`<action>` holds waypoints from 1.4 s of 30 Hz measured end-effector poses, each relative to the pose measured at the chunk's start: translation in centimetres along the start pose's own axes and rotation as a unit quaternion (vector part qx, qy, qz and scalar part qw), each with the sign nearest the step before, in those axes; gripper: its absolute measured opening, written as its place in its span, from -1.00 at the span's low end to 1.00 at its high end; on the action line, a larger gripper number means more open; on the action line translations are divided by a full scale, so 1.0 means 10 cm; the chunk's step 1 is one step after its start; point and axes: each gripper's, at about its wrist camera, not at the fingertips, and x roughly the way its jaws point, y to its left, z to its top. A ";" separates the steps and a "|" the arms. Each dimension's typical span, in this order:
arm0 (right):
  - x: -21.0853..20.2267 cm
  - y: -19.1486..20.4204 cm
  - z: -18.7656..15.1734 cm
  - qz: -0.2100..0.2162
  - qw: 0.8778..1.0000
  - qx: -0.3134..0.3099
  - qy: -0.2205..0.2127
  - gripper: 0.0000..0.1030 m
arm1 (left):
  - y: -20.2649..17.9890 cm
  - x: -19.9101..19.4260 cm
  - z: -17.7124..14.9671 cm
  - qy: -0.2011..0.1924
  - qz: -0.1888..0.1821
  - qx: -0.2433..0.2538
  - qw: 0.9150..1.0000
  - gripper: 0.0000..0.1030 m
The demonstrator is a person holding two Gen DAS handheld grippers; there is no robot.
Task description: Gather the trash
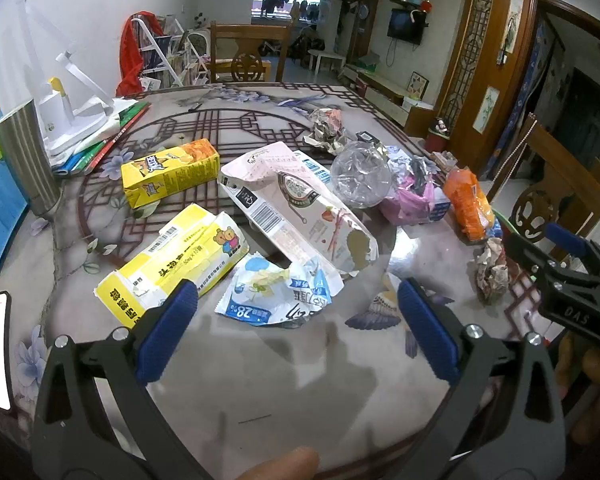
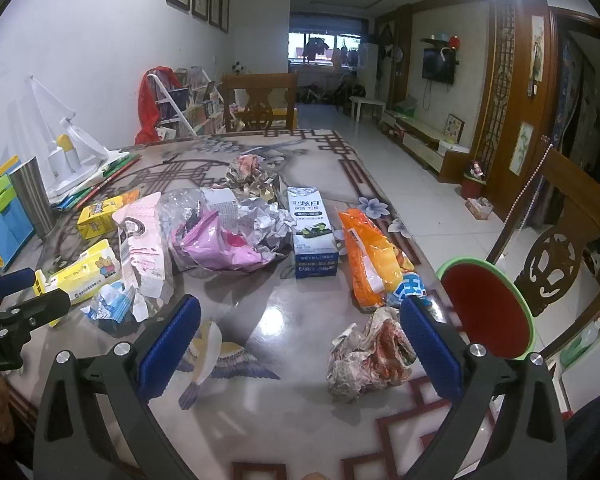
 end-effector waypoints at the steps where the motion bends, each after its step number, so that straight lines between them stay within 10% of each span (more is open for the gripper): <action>1: 0.00 0.00 0.00 0.001 1.000 -0.001 0.000 0.86 | 0.00 0.00 0.00 0.000 0.000 0.000 1.000 0.90; 42: 0.01 0.00 -0.01 0.002 1.000 -0.003 0.002 0.86 | -0.05 0.03 -0.05 0.005 0.002 0.006 1.000 0.90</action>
